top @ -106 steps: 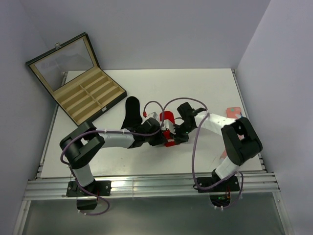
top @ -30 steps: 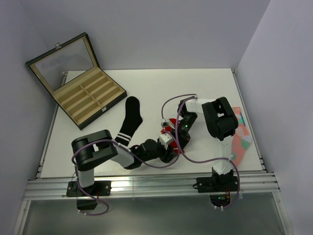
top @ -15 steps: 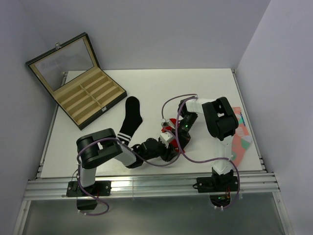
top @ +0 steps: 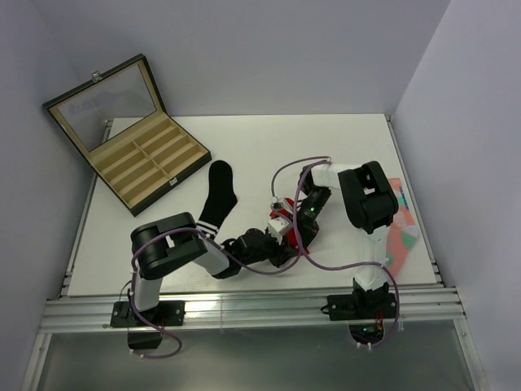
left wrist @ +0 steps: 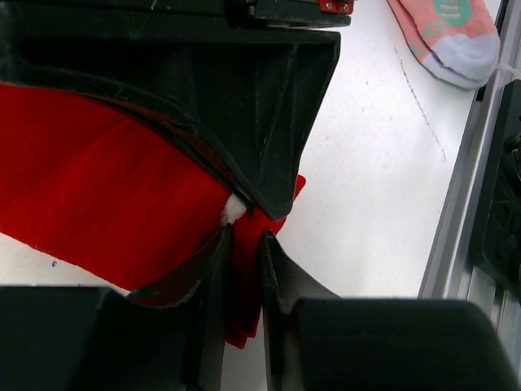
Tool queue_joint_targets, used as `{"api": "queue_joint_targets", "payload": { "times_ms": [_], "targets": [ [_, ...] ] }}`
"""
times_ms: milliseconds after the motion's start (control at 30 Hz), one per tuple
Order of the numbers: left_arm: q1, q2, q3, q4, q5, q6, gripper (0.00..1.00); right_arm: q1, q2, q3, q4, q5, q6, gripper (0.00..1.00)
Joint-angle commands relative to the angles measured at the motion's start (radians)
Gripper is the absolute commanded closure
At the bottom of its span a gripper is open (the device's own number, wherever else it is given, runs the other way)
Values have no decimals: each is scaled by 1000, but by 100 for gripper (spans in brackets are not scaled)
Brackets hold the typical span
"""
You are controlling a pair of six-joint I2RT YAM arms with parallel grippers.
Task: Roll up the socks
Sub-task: Move the sock to the center of the board.
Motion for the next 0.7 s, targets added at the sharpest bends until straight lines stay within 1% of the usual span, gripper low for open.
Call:
{"api": "queue_joint_targets", "payload": {
  "times_ms": [0,67,100,267,333,500,667],
  "targets": [
    [-2,30,19,-103,14,-21,85,-5,-23,-19,99,44,-4,86],
    [-1,24,25,-130,20,-31,88,-8,-41,-33,128,44,13,85],
    [-2,22,25,-137,21,-39,89,-8,-47,-38,139,47,19,82],
    [-1,13,45,-219,34,-88,96,-13,-116,-76,234,63,89,75],
    [0,13,53,-240,43,-113,100,-16,-150,-82,245,61,102,71],
    [12,-3,53,-293,80,-176,100,-34,-239,-117,324,78,152,65],
    [33,-41,2,-275,136,-239,100,-71,-311,-133,343,63,171,62]
  ]
}}
